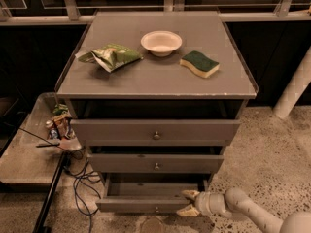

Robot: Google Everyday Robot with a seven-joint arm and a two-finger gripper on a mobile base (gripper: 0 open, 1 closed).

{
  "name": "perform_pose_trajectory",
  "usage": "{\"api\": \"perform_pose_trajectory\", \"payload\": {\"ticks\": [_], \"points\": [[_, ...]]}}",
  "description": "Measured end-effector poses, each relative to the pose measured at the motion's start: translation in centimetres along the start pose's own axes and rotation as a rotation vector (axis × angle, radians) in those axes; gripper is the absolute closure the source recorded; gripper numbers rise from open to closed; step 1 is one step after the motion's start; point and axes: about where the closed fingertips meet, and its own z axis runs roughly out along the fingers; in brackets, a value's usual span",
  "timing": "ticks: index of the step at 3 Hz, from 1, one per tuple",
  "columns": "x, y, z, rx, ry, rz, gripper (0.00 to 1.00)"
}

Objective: Open bottom drawer

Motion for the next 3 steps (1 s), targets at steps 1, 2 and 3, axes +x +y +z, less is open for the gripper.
{"api": "perform_pose_trajectory", "payload": {"ticks": [1,2,3], "points": [[0.0,0.0,0.0,0.0,0.0,0.0,0.14],[2.2,1.3,0.2,-0.014,0.002,0.03,0.37],[2.1,1.5,-0.1,-0.016,0.003,0.038,0.6]]}}
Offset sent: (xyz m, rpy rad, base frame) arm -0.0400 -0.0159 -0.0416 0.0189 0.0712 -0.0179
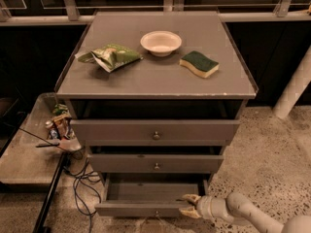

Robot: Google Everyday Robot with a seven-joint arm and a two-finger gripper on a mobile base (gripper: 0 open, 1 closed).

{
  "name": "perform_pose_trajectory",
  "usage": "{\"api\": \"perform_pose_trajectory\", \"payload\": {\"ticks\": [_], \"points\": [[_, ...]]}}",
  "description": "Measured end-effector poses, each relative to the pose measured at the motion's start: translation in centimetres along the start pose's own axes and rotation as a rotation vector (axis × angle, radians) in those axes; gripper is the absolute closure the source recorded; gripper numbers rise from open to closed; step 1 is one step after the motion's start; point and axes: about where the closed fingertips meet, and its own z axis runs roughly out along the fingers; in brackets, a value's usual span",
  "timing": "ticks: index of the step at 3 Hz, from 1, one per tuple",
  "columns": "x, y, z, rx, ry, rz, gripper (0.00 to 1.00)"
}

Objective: Open bottom drawer

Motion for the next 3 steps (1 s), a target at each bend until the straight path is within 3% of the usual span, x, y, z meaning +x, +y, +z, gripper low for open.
{"api": "perform_pose_trajectory", "payload": {"ticks": [1,2,3], "points": [[-0.2,0.0,-0.1,0.0,0.0,0.0,0.84],[1.3,1.6,-1.6,0.004,0.007,0.008,1.0],[1.0,1.6,-1.5,0.004,0.007,0.008,1.0]]}}
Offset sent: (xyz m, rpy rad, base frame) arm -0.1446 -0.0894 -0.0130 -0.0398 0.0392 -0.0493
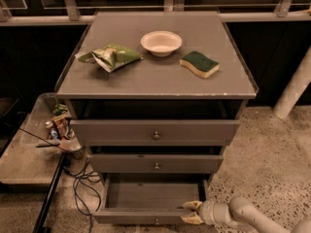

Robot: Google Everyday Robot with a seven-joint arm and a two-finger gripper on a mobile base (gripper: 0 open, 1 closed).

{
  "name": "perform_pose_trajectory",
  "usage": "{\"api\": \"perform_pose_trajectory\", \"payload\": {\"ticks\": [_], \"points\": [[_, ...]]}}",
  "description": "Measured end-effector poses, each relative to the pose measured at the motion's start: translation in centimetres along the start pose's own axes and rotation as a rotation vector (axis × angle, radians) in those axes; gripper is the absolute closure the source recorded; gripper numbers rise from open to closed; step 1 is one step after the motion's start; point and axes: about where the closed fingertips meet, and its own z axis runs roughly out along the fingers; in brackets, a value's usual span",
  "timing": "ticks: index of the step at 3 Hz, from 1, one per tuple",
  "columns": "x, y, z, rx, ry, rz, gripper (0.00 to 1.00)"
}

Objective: Open bottom drawer

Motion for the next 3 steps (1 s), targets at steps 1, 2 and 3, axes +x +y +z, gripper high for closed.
{"api": "perform_pose_trajectory", "payload": {"ticks": [1,2,3], "points": [[0.0,0.0,0.0,0.0,0.0,0.0,0.82],[0.0,0.0,0.0,0.0,0.0,0.0,0.59],[0.0,0.0,0.01,0.0,0.0,0.0,0.35]]}}
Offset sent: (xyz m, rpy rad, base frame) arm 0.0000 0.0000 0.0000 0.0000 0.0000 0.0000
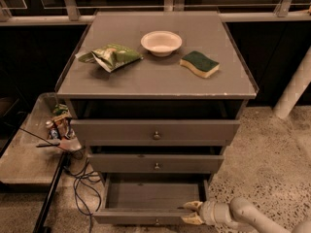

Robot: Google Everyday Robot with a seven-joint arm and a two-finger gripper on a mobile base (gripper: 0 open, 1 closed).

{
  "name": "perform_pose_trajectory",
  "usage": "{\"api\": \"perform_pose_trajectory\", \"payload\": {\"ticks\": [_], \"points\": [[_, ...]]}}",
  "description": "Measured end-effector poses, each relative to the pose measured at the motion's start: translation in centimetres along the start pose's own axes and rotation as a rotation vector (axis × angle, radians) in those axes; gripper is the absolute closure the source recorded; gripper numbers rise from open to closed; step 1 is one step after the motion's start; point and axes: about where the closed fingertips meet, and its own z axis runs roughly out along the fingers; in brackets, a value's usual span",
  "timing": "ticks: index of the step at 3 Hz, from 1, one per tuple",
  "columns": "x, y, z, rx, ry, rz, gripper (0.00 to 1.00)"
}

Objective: Open bottom drawer

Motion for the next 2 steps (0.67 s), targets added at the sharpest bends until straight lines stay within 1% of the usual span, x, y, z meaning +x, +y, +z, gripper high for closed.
{"api": "perform_pose_trajectory", "payload": {"ticks": [1,2], "points": [[0.0,0.0,0.0,0.0,0.0,0.0,0.12],[0.0,0.01,0.01,0.0,0.0,0.0,0.0]]}}
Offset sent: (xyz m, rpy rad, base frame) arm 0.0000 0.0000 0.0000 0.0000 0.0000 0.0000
